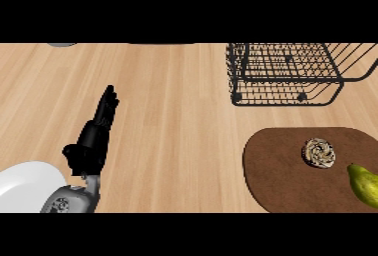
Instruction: Pick the cupcake from the cutting board and place it in the tiered basket
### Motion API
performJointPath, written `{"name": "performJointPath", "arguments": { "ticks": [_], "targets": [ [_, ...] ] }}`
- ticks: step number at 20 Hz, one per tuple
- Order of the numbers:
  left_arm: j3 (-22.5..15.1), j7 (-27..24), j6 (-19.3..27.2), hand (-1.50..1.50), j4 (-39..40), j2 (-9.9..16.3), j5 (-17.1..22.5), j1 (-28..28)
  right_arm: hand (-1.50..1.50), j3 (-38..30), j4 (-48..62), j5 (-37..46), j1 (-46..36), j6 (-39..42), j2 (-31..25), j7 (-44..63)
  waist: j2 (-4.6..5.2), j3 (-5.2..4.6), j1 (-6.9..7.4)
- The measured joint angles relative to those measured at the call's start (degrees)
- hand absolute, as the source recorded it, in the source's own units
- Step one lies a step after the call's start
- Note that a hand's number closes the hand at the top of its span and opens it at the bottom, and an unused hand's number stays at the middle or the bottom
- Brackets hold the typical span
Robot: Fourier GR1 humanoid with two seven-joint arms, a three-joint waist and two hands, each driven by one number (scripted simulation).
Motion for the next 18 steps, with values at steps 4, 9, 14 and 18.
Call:
{"name": "performJointPath", "arguments": {
  "ticks": [4, 9, 14, 18],
  "targets": [
    [0.22, -0.28, -0.33, 0.00, 0.31, -0.13, 0.05, -0.04, -1.50, -0.24, -5.06, 6.41, 2.58, -0.47, 2.39, -2.29, 0.03, -0.02, 0.06],
    [0.43, -0.61, -0.39, 0.00, 0.16, -0.13, -0.19, 0.52, -1.50, 1.53, -10.38, 12.62, 6.46, -1.45, 2.03, -4.47, -0.01, -0.05, 0.04],
    [0.35, -0.05, -0.45, 0.00, 0.24, -0.38, -0.73, -0.38, -1.50, 3.51, -12.89, 18.99, 8.91, -2.13, 0.34, -6.42, 0.01, -0.07, 0.11],
    [0.93, -0.79, -0.78, 0.00, 1.94, -0.65, -0.62, -1.07, -1.50, 5.55, -12.97, 25.09, 10.41, -3.90, -1.07, -9.84, 0.16, -0.04, 0.32]
  ]
}}
